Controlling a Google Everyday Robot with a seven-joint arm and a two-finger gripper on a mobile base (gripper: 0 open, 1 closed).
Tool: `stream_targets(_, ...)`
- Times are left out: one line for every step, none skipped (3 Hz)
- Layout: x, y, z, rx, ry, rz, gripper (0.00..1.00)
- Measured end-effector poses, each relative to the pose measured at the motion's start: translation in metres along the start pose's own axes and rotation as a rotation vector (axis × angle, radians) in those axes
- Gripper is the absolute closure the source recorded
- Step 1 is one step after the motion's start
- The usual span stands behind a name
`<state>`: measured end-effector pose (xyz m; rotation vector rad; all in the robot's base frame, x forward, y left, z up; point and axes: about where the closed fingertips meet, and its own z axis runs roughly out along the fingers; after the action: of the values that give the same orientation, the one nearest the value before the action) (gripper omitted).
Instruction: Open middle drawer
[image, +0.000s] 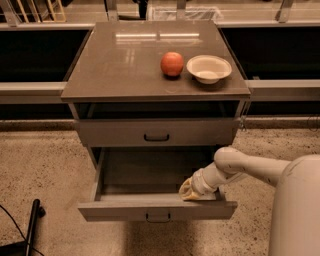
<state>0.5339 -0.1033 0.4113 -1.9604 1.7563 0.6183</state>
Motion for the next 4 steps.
stream_targets(0.000,-0.002,0.000,0.000,0.000,0.000,1.00)
stream_targets(-0.011,0.022,-0.001,-0.069,-0.083,0.029,1.00)
stream_targets(-0.014,0.026,-0.001,-0.083,-0.101,0.035,1.00)
stream_targets(-0.031,0.055,-0.015,-0.099,-0.242,0.069,1.00)
